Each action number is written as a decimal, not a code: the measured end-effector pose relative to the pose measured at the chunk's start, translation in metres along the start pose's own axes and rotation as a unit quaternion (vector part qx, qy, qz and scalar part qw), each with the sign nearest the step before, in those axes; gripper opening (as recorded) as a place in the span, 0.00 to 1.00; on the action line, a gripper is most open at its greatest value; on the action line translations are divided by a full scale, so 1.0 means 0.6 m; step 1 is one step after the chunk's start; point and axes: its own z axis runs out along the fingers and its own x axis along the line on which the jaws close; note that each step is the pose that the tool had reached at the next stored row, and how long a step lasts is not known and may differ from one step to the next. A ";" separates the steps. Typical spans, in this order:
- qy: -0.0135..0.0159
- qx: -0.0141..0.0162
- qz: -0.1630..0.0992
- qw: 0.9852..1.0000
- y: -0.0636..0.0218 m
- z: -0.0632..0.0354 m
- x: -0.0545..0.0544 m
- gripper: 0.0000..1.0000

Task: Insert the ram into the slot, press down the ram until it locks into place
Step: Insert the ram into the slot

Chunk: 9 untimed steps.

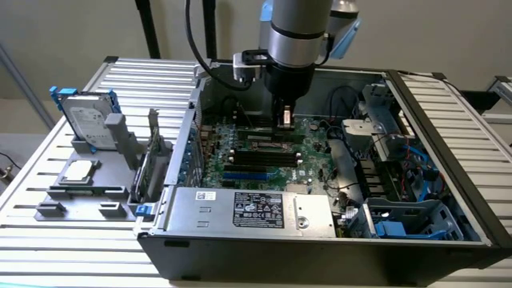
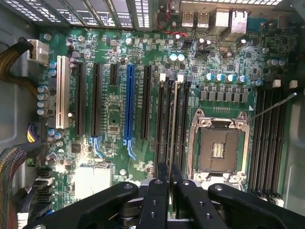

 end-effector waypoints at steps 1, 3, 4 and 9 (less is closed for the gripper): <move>0.000 0.001 0.000 1.000 0.000 0.001 0.000 0.14; 0.000 0.003 0.000 1.000 0.001 0.004 0.001 0.14; 0.000 0.003 0.000 1.000 0.002 0.005 0.001 0.14; 0.000 0.005 0.000 1.000 0.003 0.007 0.002 0.14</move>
